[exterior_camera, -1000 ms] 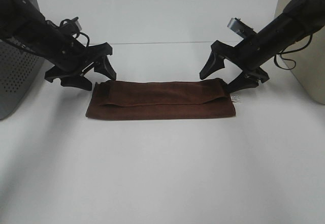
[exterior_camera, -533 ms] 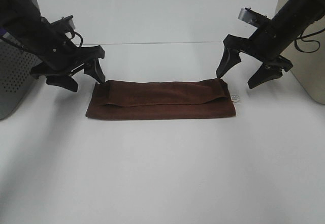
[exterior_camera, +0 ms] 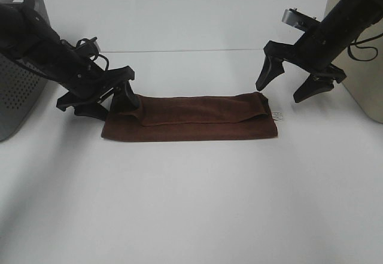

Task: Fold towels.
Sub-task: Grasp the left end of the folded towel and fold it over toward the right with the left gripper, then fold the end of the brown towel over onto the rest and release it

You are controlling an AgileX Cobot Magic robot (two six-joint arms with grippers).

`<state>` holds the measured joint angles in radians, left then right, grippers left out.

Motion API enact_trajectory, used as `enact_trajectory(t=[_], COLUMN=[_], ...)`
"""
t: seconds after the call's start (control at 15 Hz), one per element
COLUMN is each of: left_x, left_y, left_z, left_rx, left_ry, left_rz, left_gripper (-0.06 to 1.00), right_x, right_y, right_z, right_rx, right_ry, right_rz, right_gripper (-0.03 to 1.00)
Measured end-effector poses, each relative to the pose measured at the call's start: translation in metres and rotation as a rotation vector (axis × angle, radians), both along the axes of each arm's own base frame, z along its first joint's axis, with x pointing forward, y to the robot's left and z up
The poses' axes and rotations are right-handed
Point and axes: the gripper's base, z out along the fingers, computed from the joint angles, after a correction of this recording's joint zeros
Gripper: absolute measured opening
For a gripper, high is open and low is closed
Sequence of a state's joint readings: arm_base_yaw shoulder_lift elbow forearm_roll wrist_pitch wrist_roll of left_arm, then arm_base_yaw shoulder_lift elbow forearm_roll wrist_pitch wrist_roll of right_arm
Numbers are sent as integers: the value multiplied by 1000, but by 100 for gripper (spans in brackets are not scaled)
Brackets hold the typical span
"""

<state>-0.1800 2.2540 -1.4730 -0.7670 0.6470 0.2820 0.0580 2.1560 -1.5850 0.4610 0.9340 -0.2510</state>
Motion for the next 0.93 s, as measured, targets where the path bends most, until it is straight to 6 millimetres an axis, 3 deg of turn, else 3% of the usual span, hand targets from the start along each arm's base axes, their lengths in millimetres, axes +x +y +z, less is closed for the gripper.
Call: enact_trajectory(t=[0.07, 0.27, 0.33, 0.53, 0.73, 0.93], left_x=[0, 0, 0, -2, -7, -15], left_y=[-1, -1, 0, 8, 21, 22], left_z=[0, -6, -7, 7, 57, 107], left_rx=[-8, -11, -2, 101, 234, 208], left_ry=[-1, 7, 7, 1, -62, -110], left_rz=[2, 1, -4, -21, 10, 50], left_gripper=[67, 15, 4, 1, 1, 1], right_x=[0, 1, 2, 2, 2, 1], right_y=[0, 0, 0, 0, 0, 0], right_z=[0, 0, 0, 0, 0, 0], right_rx=[0, -2, -3, -3, -3, -2], right_ry=[-3, -14, -15, -15, -15, -12], right_rz=[-1, -6, -7, -7, -7, -5], right_gripper=[84, 85, 85, 85, 85, 85])
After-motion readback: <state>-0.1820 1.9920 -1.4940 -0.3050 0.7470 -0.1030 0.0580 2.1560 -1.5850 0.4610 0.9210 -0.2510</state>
